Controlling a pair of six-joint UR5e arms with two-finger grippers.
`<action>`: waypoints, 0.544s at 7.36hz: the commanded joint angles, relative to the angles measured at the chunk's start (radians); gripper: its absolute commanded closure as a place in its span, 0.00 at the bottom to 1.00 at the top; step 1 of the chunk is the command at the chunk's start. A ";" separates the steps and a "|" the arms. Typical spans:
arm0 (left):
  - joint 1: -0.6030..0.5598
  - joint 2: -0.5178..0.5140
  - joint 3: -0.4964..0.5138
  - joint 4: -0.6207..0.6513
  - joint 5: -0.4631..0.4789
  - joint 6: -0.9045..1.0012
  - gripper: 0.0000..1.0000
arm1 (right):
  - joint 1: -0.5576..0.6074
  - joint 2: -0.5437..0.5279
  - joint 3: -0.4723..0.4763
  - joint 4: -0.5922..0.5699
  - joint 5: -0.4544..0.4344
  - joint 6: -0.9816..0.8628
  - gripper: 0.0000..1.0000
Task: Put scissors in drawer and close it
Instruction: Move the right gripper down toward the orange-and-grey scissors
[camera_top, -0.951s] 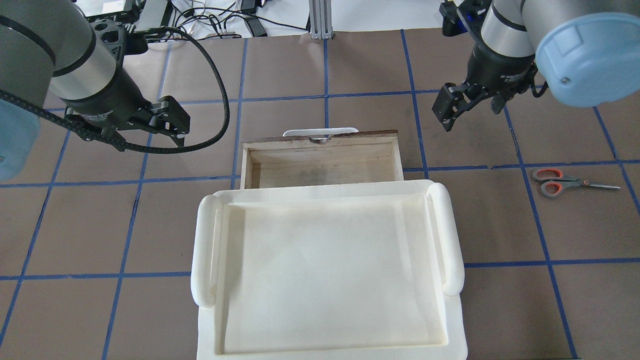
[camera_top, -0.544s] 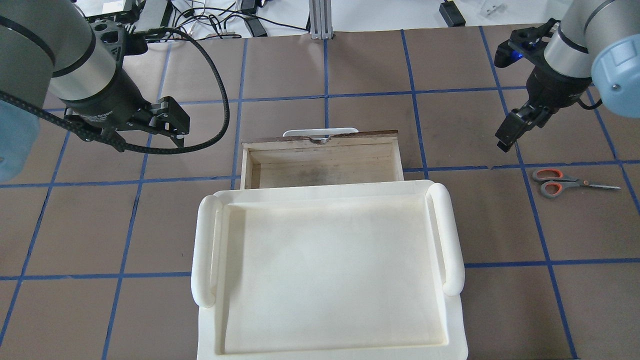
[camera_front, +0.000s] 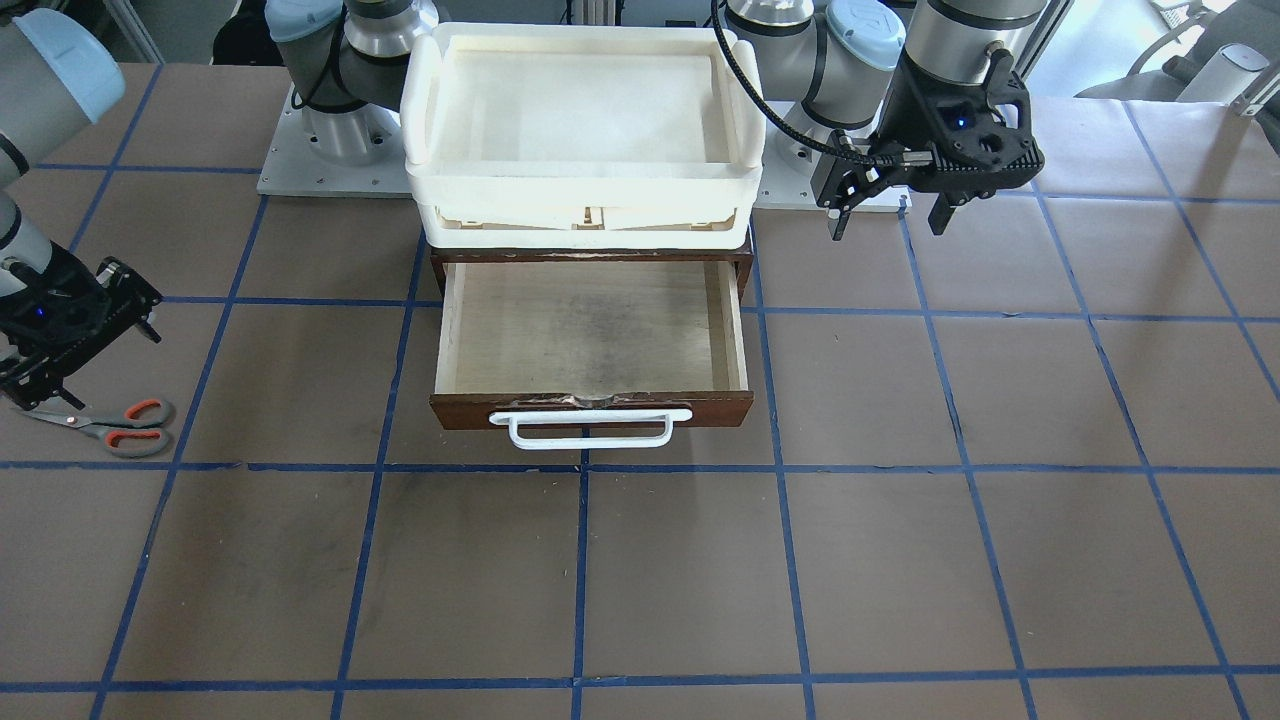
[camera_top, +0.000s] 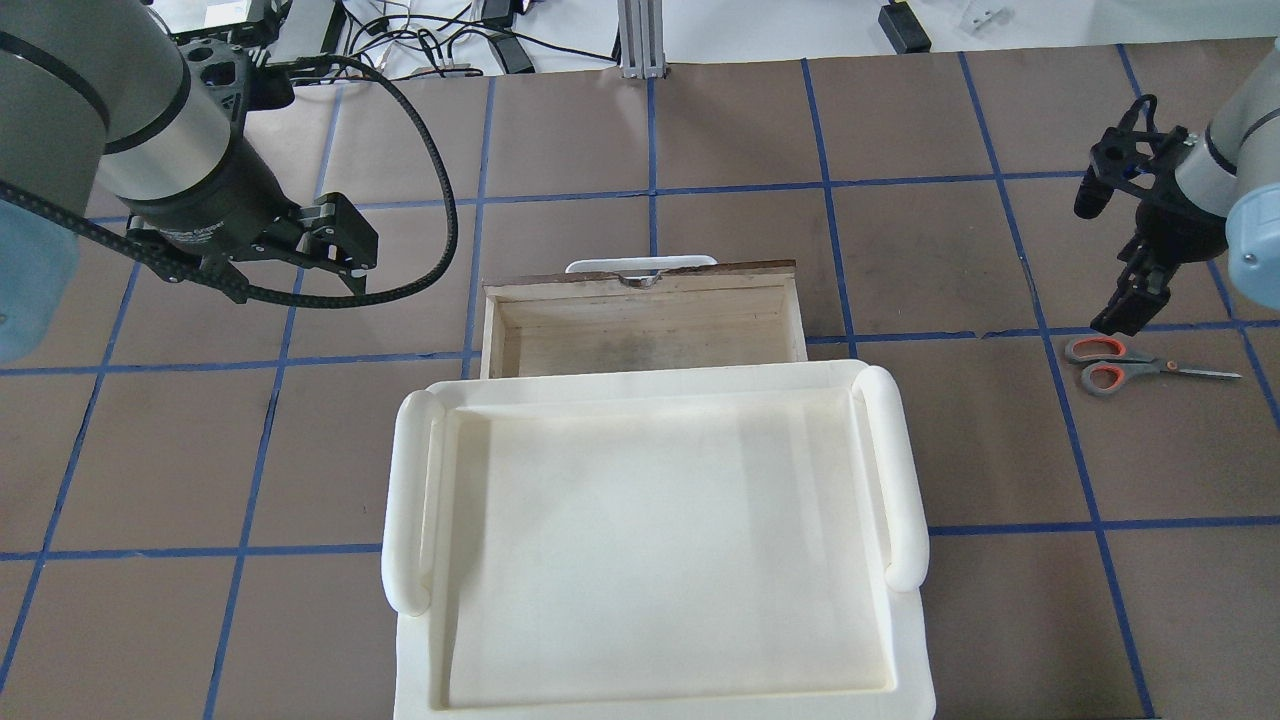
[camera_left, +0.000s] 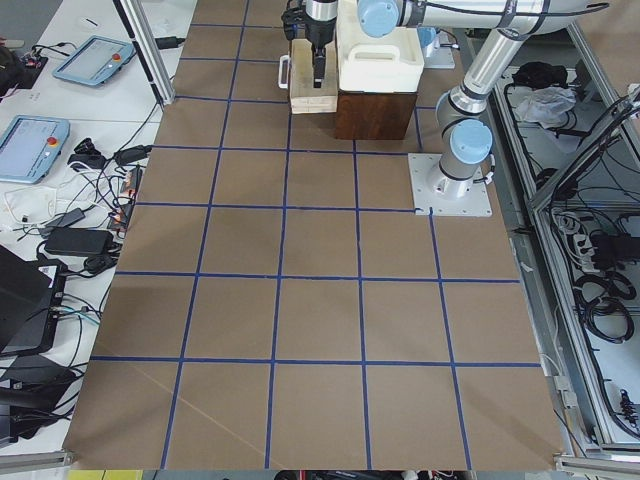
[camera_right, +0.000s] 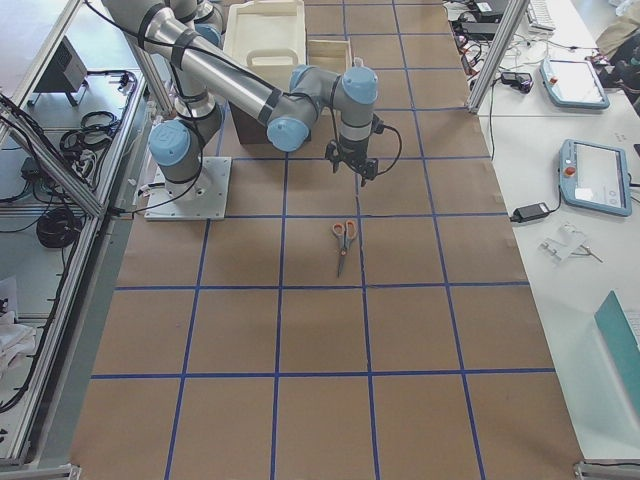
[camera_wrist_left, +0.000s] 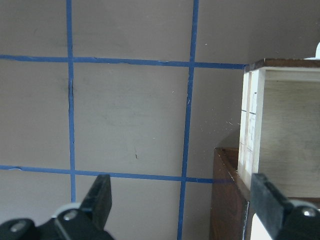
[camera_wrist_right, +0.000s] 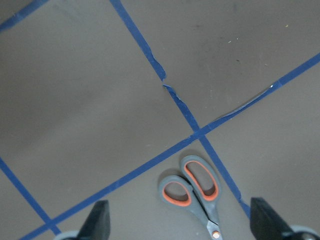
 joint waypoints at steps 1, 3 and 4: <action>0.000 0.000 0.000 0.000 -0.001 0.001 0.00 | -0.151 0.136 0.023 -0.187 0.073 -0.379 0.01; 0.000 0.000 0.000 0.000 -0.004 0.000 0.00 | -0.201 0.187 0.025 -0.195 0.098 -0.604 0.01; 0.002 0.000 0.000 0.000 -0.004 0.001 0.00 | -0.201 0.207 0.032 -0.197 0.096 -0.664 0.01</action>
